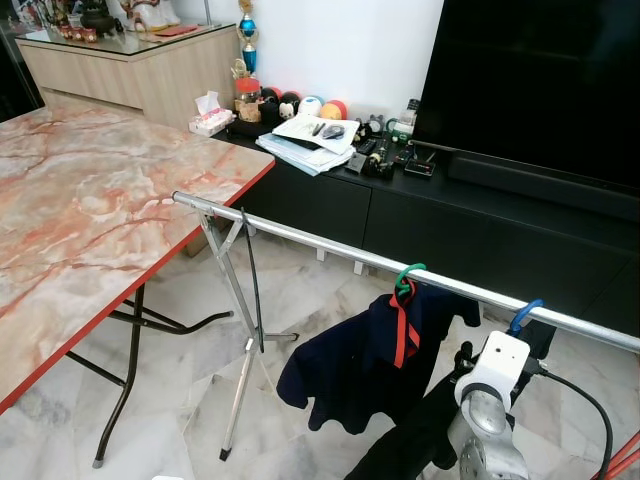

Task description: Hang hanger

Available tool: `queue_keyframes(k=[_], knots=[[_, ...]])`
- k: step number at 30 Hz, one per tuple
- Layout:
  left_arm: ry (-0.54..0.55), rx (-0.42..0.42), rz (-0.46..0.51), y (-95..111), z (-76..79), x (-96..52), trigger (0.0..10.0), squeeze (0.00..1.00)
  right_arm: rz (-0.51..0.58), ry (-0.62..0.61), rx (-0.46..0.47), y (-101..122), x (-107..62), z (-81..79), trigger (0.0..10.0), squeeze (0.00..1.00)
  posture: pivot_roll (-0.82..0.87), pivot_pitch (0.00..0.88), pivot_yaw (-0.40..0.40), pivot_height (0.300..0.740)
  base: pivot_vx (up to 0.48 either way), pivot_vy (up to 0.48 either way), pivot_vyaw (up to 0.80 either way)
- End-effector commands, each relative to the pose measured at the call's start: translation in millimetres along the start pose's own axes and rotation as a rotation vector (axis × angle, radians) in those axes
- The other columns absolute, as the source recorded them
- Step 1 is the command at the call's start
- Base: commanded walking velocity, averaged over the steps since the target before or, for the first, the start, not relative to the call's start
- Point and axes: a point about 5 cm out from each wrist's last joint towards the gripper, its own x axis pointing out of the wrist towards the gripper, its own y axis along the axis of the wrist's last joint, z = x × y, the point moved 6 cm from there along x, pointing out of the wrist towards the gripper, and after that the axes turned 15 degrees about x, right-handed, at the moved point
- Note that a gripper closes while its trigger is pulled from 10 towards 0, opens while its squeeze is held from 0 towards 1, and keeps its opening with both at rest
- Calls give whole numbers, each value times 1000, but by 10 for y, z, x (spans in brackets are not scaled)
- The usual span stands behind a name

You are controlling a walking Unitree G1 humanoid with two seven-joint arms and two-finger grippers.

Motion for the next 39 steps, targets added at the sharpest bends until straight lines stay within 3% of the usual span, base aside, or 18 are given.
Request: queue_keyframes(k=[1,6,20,21,22,23,39], knots=[[-6,7,-21,-58,9,-7,10000,0,-29,-33,8,-36,25,55,10000,0,132,21,12,740,0,0,0],[-6,8,-20,-57,8,-7,10000,0,-18,-15,27,51,76,-36,10000,0,133,22,15,740,0,0,0],[-8,7,-19,-54,18,-6,10000,0,2,-43,71,158,136,-84,10000,0,137,23,12,740,0,0,0],[-9,8,-19,-55,21,-6,10000,0,1,-44,79,154,137,-86,4667,0,138,22,12,740,0,0,0],[-10,8,-19,-55,21,-6,10000,0,0,-45,81,152,138,-86,4667,0,138,22,12,740,0,0,0],[-10,8,-19,-55,22,-6,10000,0,-4,-45,86,145,137,-86,0,0,138,22,12,740,0,0,0],[-16,7,-16,-53,25,-7,10000,0,-33,-96,107,67,150,33,0,0,140,25,13,740,0,0,0]])
